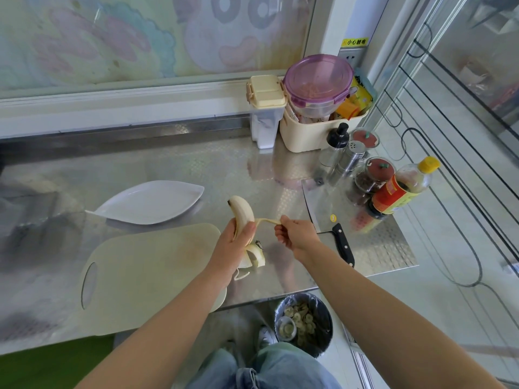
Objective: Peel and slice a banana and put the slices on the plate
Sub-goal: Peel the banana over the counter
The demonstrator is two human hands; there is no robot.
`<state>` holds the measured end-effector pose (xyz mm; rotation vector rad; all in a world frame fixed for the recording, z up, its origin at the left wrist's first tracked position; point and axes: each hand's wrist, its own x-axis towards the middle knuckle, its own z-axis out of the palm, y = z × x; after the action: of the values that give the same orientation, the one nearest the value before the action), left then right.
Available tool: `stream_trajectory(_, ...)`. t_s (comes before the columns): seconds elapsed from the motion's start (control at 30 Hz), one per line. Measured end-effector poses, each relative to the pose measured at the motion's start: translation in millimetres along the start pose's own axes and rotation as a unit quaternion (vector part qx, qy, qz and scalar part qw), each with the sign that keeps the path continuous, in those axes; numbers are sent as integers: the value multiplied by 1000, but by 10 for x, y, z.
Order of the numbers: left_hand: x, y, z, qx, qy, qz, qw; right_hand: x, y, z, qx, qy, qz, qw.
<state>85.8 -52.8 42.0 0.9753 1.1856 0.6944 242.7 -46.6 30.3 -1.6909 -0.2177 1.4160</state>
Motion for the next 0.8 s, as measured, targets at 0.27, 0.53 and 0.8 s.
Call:
stream_trajectory(0.27, 78, 76, -20, -119, 64, 19, 991, 131, 180, -168, -50, 37, 88, 994)
stream_trajectory(0.53, 110, 41, -116, -88, -9, -23, 996, 5, 6, -89, -255, -34, -215, 942)
stream_trajectory(0.8, 161, 163, -127, -125, -3, 2, 992, -17, 90, 116, -441, -257, -203, 836)
